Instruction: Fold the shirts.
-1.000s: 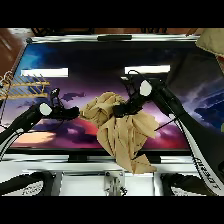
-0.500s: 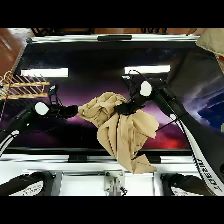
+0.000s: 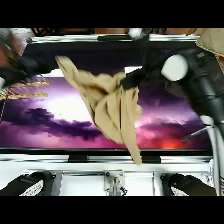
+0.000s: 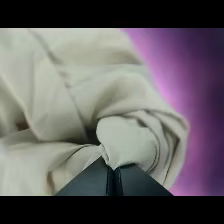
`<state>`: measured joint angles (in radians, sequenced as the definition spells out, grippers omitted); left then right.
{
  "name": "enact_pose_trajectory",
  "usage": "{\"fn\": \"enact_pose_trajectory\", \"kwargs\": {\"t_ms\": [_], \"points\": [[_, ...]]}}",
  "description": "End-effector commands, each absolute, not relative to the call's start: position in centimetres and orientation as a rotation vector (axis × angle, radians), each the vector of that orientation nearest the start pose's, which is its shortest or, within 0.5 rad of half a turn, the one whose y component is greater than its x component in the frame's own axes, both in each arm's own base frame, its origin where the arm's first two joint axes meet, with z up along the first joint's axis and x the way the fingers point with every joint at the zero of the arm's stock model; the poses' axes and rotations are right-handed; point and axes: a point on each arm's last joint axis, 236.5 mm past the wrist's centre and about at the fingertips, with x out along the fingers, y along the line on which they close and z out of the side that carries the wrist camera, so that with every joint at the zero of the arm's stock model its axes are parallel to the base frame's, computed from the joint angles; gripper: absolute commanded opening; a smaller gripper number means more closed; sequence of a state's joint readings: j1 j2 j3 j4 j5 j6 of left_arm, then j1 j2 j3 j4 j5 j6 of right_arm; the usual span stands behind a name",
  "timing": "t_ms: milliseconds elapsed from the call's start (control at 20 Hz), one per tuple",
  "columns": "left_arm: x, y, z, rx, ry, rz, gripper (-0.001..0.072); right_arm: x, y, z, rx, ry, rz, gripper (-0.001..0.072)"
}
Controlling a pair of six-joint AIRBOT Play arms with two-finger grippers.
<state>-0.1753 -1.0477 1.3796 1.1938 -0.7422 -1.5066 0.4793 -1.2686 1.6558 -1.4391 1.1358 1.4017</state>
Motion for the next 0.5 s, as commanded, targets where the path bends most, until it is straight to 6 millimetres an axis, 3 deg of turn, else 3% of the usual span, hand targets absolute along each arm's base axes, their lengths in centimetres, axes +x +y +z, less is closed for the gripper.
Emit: {"fn": "enact_pose_trajectory", "kwargs": {"t_ms": [0,50,100,150,200,250,300,350,450], "points": [[36.7,-11.8,49.1,-0.201,-0.065,-0.407,0.0043,40.5,21.6,39.0,-0.221,0.194,0.519,0.0074],[33.7,-10.8,54.1,-0.187,-0.197,-0.4,0.0043,39.4,20.8,44.0,-0.193,0.04,0.497,0.0074],[31.0,-9.9,57.6,-0.165,-0.291,-0.385,0.0043,37.8,19.8,48.8,-0.158,-0.111,0.479,0.0074],[28.4,-9.0,60.3,-0.14,-0.368,-0.365,0.0043,36.0,18.8,52.4,-0.131,-0.229,0.464,0.0074],[26.6,-8.3,61.6,-0.12,-0.406,-0.348,0.0043,34.5,18.0,54.4,-0.117,-0.292,0.455,0.0074],[25.3,-8.0,61.9,-0.107,-0.411,-0.34,0.0043,33.4,17.4,55.1,-0.118,-0.305,0.45,0.0074],[25.1,-8.1,60.9,-0.096,-0.368,-0.341,0.0043,33.0,16.9,54.5,-0.136,-0.272,0.445,0.0074],[25.6,-8.5,58.7,-0.08,-0.273,-0.35,0.0043,32.9,16.7,52.9,-0.158,-0.199,0.448,0.0074],[28.0,-9.6,51.3,-0.081,0.015,-0.37,0.0043,33.5,16.7,46.4,-0.216,0.069,0.464,0.0074]]}}
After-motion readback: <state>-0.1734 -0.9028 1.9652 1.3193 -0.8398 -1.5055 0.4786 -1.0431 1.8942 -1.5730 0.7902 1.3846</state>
